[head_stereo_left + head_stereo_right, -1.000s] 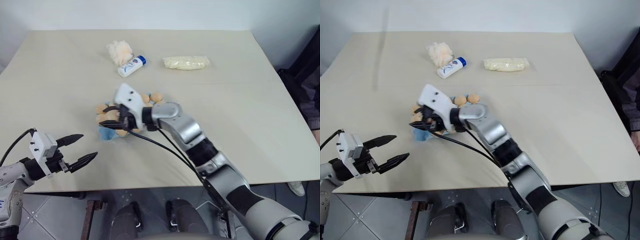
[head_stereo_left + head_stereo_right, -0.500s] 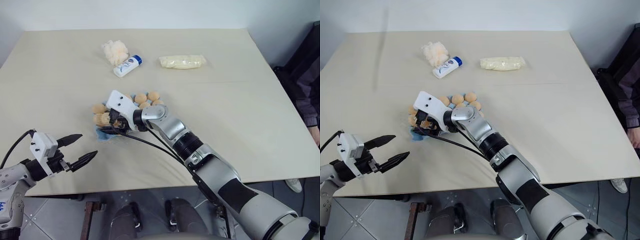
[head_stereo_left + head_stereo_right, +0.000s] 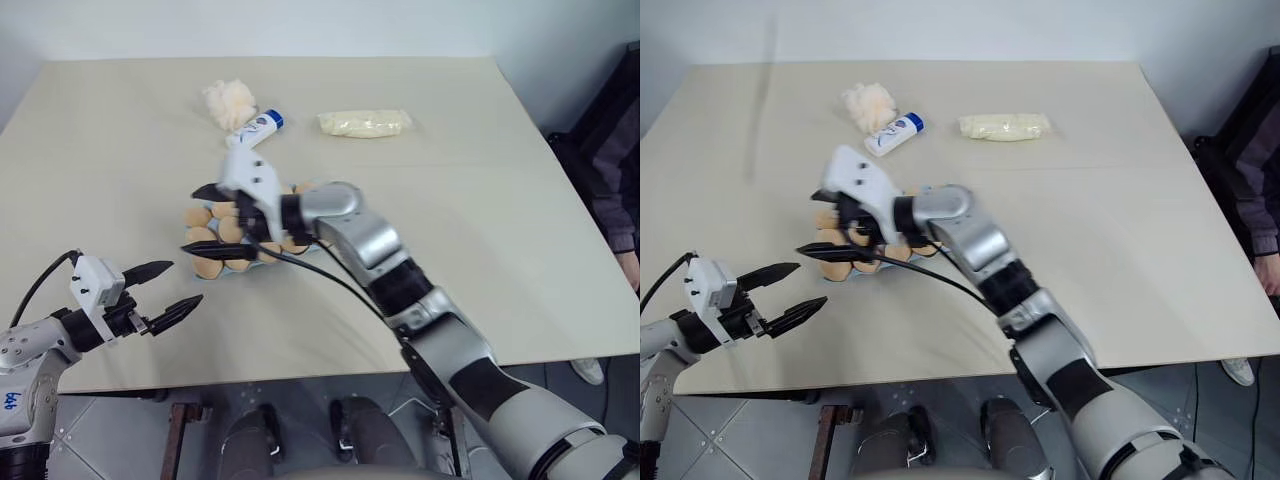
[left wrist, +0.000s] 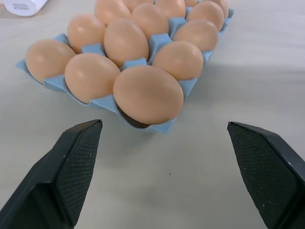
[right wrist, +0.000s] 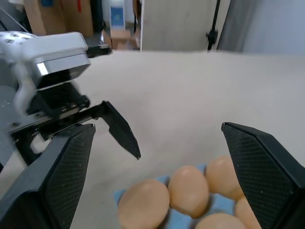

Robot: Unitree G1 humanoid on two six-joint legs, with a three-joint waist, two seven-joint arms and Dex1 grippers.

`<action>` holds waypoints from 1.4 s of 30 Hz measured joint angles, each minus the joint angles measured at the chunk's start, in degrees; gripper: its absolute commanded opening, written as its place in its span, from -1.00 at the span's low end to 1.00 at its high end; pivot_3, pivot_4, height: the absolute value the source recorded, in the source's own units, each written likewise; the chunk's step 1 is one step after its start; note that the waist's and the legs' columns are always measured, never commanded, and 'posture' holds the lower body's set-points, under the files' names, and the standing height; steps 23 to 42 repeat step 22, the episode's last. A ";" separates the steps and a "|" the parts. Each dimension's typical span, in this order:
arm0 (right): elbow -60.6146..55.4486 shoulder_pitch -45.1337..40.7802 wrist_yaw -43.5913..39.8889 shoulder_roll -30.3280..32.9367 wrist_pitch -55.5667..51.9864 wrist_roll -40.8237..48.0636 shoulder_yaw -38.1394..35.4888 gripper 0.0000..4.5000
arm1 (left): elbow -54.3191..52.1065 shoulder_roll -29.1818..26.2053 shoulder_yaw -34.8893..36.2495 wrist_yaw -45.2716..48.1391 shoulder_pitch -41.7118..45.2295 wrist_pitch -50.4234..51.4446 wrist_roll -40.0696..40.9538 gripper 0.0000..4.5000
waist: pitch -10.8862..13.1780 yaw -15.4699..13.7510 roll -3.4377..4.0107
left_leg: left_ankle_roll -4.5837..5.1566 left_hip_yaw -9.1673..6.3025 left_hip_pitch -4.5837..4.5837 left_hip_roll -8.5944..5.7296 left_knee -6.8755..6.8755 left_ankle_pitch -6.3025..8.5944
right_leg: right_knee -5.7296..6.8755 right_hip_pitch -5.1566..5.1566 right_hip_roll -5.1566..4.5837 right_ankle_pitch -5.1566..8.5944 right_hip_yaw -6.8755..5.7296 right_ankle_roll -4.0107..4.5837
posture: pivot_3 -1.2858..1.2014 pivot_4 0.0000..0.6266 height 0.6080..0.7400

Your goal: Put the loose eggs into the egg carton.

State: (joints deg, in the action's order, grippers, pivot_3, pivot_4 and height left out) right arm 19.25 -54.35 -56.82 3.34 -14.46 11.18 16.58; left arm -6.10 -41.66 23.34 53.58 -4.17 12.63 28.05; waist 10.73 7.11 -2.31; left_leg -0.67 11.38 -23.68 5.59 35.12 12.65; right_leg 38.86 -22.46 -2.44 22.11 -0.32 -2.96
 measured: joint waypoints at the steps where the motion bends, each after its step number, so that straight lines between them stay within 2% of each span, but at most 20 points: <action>1: -1.88 2.70 -0.55 2.45 0.34 0.43 -1.17 0.98 | 0.01 0.00 -0.22 -0.03 0.21 0.01 -0.03 1.00 | 0.00 -0.23 0.00 | 0.01 0.01 -0.03 0.00 0.00 0.00 | -0.06 -0.01 0.00 0.00 0.00 -0.01 | 0.03 -0.52 1.00; 9: -14.89 24.06 -1.20 17.15 6.22 2.78 -11.60 0.98 | -0.21 0.18 -4.06 -0.09 6.15 -0.30 -0.33 1.00 | 0.04 -0.86 0.05 | 0.02 0.09 -0.01 0.00 0.02 -0.03 | -0.14 0.01 0.10 0.01 0.12 -0.01 | 0.03 -0.52 1.00; 13: -18.77 32.96 -3.22 21.90 11.73 4.91 -15.78 0.98 | -0.17 0.36 -4.88 -0.16 8.07 -0.79 -0.43 1.00 | 0.05 -0.78 0.06 | 0.02 0.20 0.13 0.03 0.03 -0.05 | -0.13 0.08 0.19 0.01 0.27 -0.02 | 0.03 -0.52 1.00; 18: -20.17 39.38 -2.78 24.11 13.80 6.69 -19.23 0.98 | -0.06 0.36 -5.96 -0.30 8.06 -3.10 -2.74 1.00 | 0.07 -0.84 0.08 | 0.05 0.25 0.36 0.02 0.05 -0.11 | -0.14 0.29 0.20 0.02 0.39 0.00 | 0.03 -0.52 1.00; 42: -21.36 40.48 -1.41 24.77 14.00 7.37 -20.30 0.98 | 0.06 0.36 -6.27 -0.14 8.02 -3.97 -3.51 1.00 | 0.08 -0.78 0.09 | -0.14 0.23 0.52 -0.01 0.06 -0.03 | -0.14 0.46 0.14 0.00 0.37 0.02 | 0.03 -0.52 1.00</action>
